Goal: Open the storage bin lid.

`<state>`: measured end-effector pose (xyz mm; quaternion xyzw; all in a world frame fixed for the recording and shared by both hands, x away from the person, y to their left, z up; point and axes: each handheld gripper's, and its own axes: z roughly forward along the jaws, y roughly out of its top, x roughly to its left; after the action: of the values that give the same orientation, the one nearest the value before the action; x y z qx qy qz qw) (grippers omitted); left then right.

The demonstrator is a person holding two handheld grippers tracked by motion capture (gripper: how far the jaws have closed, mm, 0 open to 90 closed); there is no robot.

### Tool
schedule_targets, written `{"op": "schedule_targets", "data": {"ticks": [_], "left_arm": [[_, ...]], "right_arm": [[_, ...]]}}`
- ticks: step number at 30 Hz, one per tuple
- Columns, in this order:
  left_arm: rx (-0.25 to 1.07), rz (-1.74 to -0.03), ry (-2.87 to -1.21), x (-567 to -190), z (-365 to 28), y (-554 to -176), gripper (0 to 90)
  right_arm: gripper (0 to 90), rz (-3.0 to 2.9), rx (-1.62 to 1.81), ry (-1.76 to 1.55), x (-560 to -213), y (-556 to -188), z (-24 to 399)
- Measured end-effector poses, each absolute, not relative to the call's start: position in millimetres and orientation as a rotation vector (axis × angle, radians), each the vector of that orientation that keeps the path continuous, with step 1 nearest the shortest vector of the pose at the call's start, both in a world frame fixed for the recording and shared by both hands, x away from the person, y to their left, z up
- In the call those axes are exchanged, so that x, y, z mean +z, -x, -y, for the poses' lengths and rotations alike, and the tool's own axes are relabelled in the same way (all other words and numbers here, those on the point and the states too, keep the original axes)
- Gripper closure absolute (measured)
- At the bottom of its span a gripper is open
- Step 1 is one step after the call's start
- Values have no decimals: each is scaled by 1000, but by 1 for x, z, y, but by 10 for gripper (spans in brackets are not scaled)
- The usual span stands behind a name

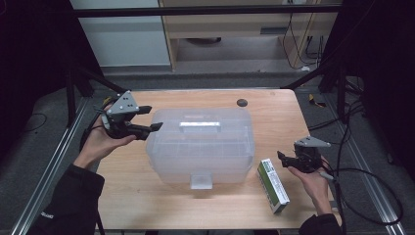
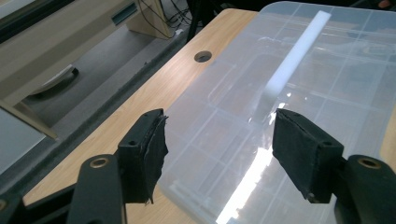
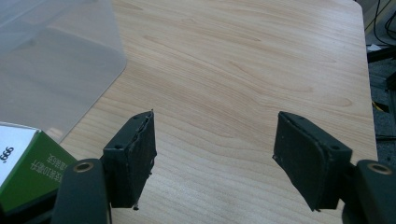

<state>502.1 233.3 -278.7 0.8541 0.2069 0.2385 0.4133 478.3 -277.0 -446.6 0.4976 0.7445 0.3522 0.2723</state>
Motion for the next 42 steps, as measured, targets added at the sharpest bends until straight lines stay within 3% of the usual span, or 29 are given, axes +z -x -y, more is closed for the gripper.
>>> {"op": "schedule_targets", "data": {"ticks": [18,42], "left_arm": [[585,-345,-2268,-284,-198,-506,336],[643,-264,-2432,-288,-163,-514,380]], "right_arm": [[301,-2020,945,-1343,-449,-480,277],[334,-2040,941,-1344,-449,-480,277]]}}
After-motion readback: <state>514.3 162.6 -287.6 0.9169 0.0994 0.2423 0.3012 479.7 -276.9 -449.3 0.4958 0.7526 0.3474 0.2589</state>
